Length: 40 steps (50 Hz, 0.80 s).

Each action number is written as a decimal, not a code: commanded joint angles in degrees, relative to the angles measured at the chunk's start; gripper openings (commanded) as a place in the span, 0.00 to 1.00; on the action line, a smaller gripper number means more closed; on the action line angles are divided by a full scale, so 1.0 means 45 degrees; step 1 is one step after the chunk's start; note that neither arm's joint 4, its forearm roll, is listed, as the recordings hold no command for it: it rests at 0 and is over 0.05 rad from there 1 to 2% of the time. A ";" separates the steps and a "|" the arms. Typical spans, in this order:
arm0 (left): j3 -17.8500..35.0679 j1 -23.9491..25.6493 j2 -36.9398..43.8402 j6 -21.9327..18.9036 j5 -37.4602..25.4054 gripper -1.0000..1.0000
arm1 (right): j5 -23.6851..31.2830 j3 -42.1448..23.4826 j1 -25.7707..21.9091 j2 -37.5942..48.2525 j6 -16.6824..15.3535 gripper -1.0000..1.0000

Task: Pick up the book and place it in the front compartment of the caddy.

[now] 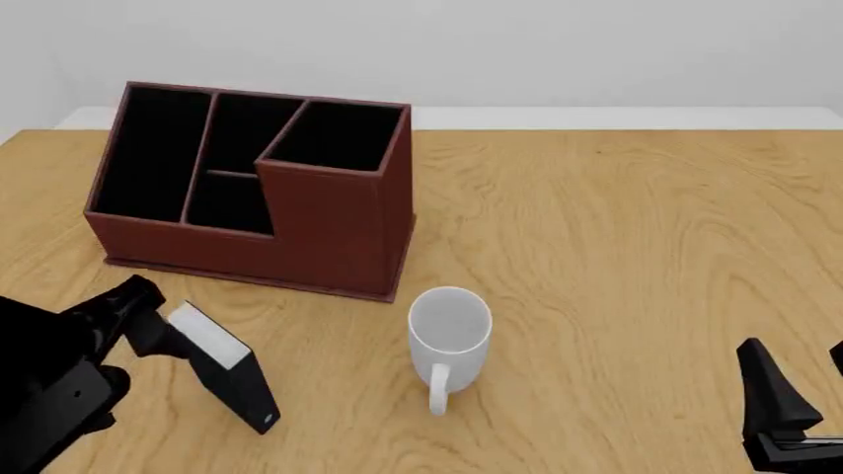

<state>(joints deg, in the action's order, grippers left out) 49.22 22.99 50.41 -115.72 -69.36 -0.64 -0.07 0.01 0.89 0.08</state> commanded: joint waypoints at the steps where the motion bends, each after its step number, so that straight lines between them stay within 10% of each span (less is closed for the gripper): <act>1: 0.1278 -0.0209 0.0495 -0.0952 -0.0120 1.00 | -0.0002 0.0000 0.0002 0.0001 -0.0002 1.00; 40: 0.4244 -0.1531 0.4069 -0.0952 -0.0089 1.00 | -0.0002 0.0000 -0.0001 0.0002 -0.0003 1.00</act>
<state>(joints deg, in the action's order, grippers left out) 66.08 17.02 64.85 -119.93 -69.73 -0.66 -0.06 0.02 0.90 0.08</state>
